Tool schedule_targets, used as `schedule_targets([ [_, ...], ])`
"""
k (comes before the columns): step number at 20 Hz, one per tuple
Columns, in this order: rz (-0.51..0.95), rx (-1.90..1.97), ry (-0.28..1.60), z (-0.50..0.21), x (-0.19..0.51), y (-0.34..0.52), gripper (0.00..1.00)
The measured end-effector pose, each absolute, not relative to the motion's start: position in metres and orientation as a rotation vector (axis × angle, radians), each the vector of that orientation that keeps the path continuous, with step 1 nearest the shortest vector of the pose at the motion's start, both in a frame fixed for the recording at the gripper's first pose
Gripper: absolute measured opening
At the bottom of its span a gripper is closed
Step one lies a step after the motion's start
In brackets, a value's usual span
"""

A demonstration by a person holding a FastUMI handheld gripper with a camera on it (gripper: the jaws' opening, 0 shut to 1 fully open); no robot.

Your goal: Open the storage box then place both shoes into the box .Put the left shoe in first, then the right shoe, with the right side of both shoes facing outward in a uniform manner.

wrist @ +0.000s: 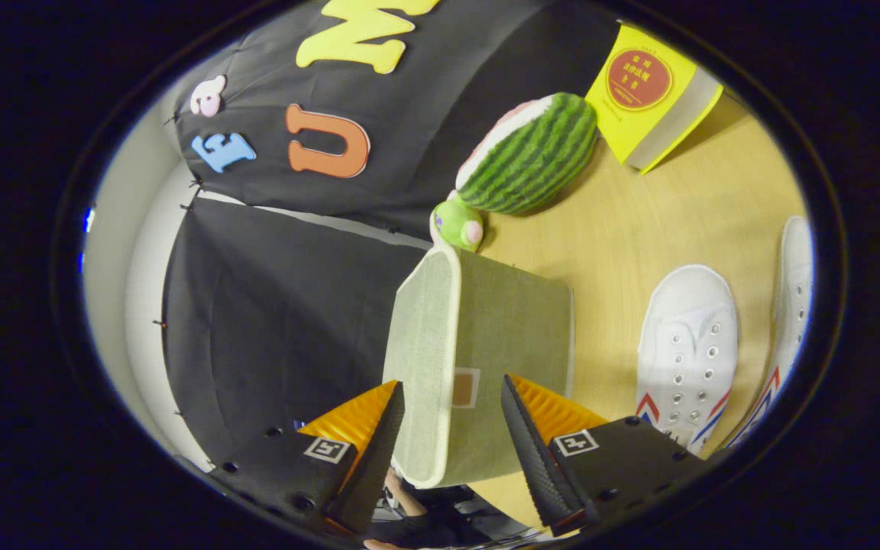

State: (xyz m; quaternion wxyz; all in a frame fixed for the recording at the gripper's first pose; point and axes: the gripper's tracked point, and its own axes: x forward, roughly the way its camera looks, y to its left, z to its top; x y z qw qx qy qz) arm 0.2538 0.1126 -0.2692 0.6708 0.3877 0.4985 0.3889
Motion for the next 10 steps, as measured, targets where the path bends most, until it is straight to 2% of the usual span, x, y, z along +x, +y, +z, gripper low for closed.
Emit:
schedule_targets([
  [3,0.928,0.907,1.169,-0.274,0.250,0.125,0.68],
  [5,0.932,0.906,1.202,-0.280,0.245,0.127,0.54],
  [6,0.937,0.922,1.198,-0.275,0.246,0.126,0.33],
  [7,0.946,0.920,1.196,-0.272,0.244,0.129,0.28],
  [8,0.952,0.901,1.184,-0.269,0.242,0.126,0.16],
  [10,0.939,0.860,1.161,-0.261,0.239,0.125,0.09],
])
